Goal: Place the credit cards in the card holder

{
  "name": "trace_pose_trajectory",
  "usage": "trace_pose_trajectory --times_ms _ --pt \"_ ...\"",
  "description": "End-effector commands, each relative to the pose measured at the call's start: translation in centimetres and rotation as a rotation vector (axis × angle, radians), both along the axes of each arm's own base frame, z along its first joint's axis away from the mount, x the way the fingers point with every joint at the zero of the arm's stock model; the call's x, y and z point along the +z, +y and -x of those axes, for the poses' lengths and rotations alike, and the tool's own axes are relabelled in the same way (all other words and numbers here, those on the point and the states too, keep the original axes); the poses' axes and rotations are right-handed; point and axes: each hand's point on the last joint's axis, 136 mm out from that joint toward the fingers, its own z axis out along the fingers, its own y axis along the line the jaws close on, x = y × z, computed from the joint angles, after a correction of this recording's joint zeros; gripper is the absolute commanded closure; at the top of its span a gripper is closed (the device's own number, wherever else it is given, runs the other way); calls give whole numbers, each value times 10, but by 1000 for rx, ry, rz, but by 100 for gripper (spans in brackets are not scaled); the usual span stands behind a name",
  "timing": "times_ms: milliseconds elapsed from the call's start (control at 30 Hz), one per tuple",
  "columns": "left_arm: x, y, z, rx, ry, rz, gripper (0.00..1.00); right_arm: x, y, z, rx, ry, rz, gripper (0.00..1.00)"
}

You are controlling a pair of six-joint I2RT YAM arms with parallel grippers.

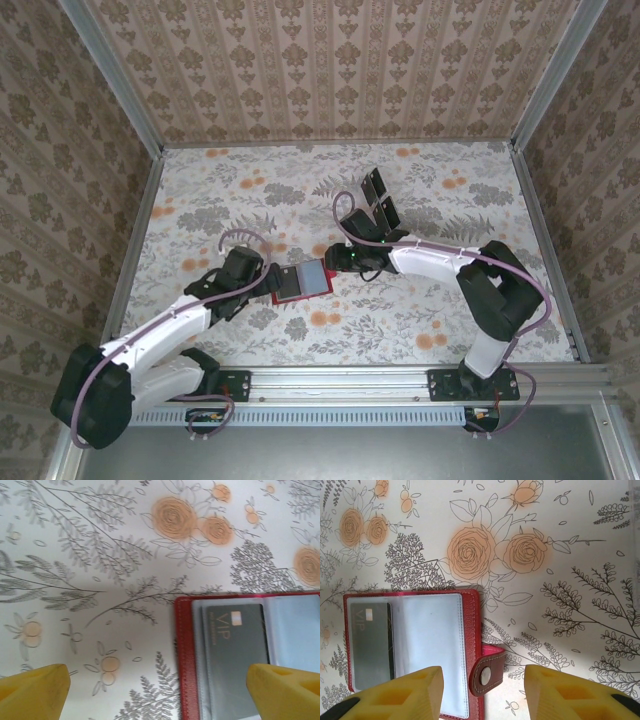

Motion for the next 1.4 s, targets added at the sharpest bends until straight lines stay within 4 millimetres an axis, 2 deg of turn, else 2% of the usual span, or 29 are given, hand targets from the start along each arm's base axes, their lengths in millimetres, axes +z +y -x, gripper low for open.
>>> trace_pose_trajectory --times_ms 0,200,333,467,733,1367 --pt "1 -17 -4 -59 -23 77 0 -14 -2 2 5 18 18 54" --pt "-8 -30 -7 -80 -19 132 0 -28 1 2 6 38 16 61" --pt "-14 -36 -9 -90 -5 150 0 -33 2 4 6 46 6 77" --pt "-22 -40 -11 -91 10 159 0 -34 1 6 5 51 -1 88" --pt "-32 -49 -15 -107 34 169 0 -34 0 9 2 54 -11 99" --pt "-31 -68 -21 -141 29 197 0 -42 6 16 -2 90 -51 100"
